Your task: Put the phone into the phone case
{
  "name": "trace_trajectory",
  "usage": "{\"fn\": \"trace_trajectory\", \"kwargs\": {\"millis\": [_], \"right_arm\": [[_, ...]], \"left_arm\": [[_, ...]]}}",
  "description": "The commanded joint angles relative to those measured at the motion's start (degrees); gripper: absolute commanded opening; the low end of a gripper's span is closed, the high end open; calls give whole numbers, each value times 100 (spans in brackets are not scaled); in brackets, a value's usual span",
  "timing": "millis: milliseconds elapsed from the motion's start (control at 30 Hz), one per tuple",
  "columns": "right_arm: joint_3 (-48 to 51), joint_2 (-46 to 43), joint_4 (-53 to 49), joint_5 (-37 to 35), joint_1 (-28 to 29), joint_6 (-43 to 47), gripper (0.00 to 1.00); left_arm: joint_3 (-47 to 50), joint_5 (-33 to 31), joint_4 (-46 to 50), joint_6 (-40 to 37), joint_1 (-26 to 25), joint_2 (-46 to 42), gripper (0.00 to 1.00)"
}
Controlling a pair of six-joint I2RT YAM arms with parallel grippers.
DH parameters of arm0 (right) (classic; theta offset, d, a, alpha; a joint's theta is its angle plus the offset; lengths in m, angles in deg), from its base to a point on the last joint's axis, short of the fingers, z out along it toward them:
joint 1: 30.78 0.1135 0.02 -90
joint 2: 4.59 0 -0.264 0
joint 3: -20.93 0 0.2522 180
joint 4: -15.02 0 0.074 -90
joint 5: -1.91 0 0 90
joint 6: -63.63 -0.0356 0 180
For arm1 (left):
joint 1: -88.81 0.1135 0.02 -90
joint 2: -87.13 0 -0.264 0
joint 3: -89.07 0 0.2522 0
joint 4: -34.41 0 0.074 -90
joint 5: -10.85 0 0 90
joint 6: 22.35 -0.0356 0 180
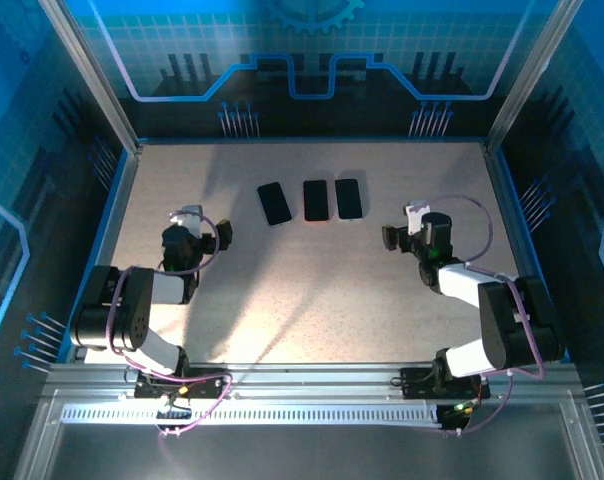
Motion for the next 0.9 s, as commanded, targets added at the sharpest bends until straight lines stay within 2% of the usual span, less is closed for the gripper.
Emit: {"fn": "trace_trajectory", "kwargs": {"millis": [0, 67, 133, 200, 333, 433, 633, 767, 867], "right_arm": [[261, 275, 1282, -30, -47, 78, 100], [384, 306, 1476, 196, -203, -85, 100], [569, 638, 2238, 426, -362, -168, 100], [476, 506, 1814, 516, -366, -147, 100], [485, 562, 1907, 560, -360, -99, 100], [550, 553, 2039, 31, -272, -173, 100], [577, 557, 2093, -66, -203, -131, 100], [577, 557, 2086, -63, -194, -119, 100], [511, 552, 1949, 285, -343, -182, 100]], "left_arm": [[6, 125, -216, -73, 86, 46, 99], [6, 85, -219, -72, 85, 41, 99], [6, 60, -208, -72, 90, 51, 99], [-5, 53, -199, -63, 85, 50, 99], [-13, 43, -190, -62, 85, 50, 99], [-8, 42, -190, -71, 85, 50, 99], [-3, 35, -190, -72, 77, 49, 99], [-4, 38, -190, -72, 80, 49, 99], [-5, 33, -187, -72, 77, 50, 99]]}}
